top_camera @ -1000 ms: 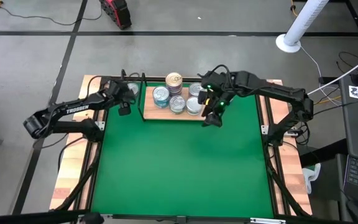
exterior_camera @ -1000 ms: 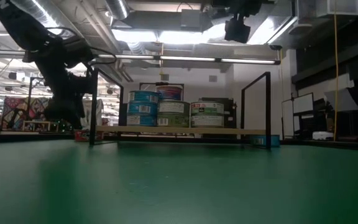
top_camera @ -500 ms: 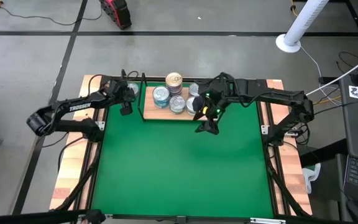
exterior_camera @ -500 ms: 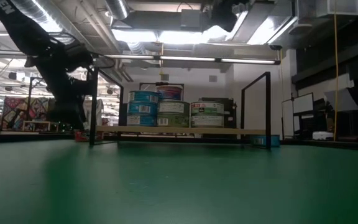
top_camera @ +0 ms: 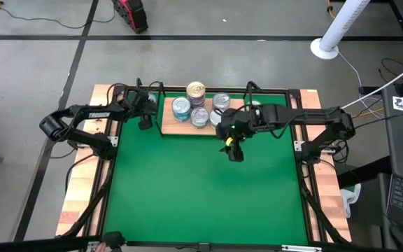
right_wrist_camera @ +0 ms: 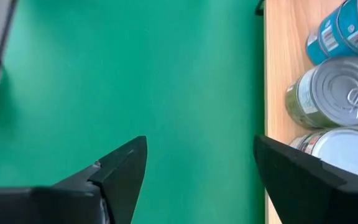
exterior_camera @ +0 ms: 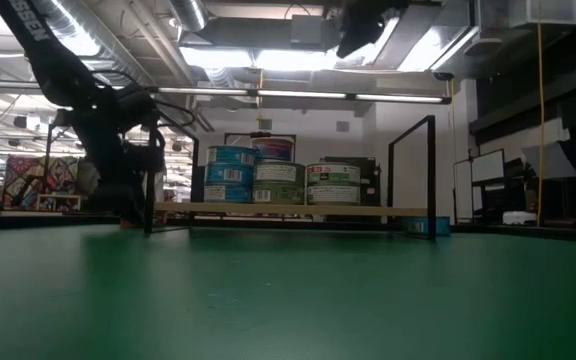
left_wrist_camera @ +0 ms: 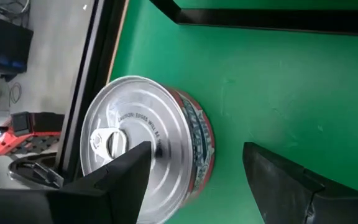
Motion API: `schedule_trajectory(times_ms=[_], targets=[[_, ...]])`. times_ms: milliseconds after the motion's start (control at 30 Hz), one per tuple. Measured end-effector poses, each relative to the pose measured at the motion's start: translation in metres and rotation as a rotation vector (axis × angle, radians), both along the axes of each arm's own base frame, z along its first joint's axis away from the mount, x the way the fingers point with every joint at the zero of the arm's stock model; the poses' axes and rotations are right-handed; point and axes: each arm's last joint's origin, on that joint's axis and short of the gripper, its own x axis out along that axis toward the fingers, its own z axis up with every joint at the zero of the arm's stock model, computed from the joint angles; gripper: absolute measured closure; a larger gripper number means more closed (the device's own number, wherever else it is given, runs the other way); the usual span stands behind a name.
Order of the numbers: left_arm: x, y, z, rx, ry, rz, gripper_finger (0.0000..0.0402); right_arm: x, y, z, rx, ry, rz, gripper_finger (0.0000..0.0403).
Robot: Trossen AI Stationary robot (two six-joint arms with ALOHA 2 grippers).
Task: Stack canned seafood by type on shelf
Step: Stack the red tuna can on top of the red tuna can on the shelf
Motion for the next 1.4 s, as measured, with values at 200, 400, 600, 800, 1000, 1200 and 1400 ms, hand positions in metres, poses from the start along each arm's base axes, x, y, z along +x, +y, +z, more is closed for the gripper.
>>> schedule_trajectory(times_ms=[200, 400, 600, 800, 1000, 1200, 1400], targets=[[0.003, 0.000, -0.002, 0.015, 0.031, -0.040, 0.0188, 0.002, 0.005, -0.030, -0.013, 0.040, 0.002, 0.0109], [0.005, 0.000, 0.000, 0.030, 0.037, -0.049, 0.0271, 0.000, 0.005, -0.059, 0.008, 0.100, -0.034, 0.0109], [0.006, 0.002, 0.003, 0.019, 0.008, -0.018, 0.0342, -0.005, 0.005, -0.080, 0.010, 0.161, -0.039, 0.0109], [0.009, 0.000, 0.004, 0.021, -0.007, -0.015, 0.0395, -0.005, 0.005, -0.091, 0.011, 0.154, -0.039, 0.0109], [0.011, -0.002, 0.004, 0.008, -0.030, 0.014, 0.0397, -0.005, 0.005, -0.091, 0.011, 0.152, -0.039, 0.0109], [0.012, -0.006, 0.002, -0.035, -0.066, 0.074, 0.0399, -0.004, 0.005, -0.091, 0.011, 0.146, -0.039, 0.0109], [0.014, -0.012, 0.002, -0.072, -0.104, 0.153, 0.0400, -0.004, 0.005, -0.091, 0.011, 0.141, -0.038, 0.0109]])
